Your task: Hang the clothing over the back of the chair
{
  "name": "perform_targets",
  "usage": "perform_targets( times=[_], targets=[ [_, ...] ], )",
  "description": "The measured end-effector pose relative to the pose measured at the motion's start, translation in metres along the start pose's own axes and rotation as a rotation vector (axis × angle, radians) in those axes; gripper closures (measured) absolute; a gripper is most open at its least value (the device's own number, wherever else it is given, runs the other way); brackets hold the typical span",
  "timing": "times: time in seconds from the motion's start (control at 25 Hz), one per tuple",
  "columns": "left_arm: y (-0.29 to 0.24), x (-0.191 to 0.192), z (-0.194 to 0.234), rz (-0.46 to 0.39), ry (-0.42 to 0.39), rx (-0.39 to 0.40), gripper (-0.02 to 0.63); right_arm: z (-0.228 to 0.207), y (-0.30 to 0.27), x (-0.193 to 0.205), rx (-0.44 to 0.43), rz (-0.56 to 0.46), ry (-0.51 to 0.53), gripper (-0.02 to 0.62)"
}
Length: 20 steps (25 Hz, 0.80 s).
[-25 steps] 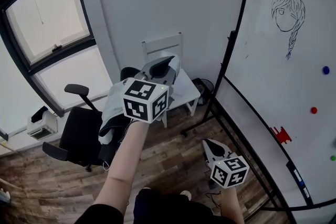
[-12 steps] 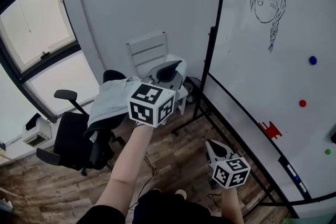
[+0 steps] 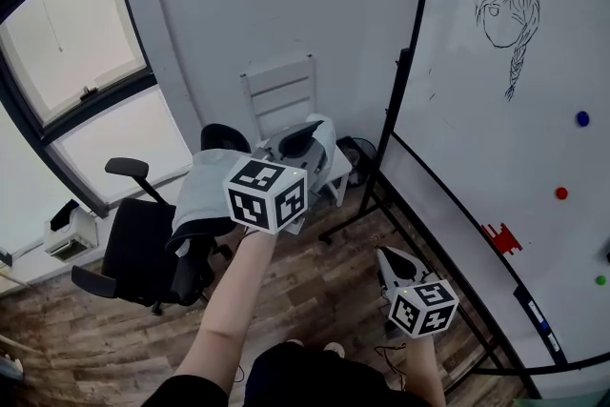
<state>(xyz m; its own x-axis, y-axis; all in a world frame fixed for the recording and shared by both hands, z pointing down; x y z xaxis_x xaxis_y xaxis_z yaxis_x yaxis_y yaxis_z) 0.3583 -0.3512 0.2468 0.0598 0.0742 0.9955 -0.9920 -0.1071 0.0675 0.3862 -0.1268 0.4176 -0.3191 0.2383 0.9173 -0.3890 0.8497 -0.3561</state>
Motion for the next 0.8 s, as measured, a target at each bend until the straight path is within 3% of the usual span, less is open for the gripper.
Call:
perform_targets(
  times=[0.28,0.52,0.8],
  targets=[
    [0.014,0.053,0.003,0.067,0.099,-0.028,0.598,0.007,-0.008,0.008,0.013,0.023,-0.009,0.595],
    [0.027,0.098,-0.001,0.146,0.115,-0.077,0.598,0.008,-0.011,0.02,0.025,0.055,-0.023,0.594],
    [0.046,0.138,-0.005,0.178,0.202,-0.14,0.598,0.008,-0.015,0.029,0.021,0.082,-0.03,0.595]
  ],
)
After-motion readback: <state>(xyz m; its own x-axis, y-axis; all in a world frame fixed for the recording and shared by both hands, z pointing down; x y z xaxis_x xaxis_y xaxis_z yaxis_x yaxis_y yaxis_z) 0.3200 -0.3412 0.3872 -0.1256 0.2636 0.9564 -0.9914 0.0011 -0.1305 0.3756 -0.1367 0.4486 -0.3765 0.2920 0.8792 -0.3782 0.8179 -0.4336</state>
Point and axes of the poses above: the fingertips, and each gripper's own axes: y backward along the fingers, z to its left, x out of its underside, the point moved 5 cm from there along y, backward along the fingers, and after that the axes turned 12 degrees about x, right-handed, at the moved point
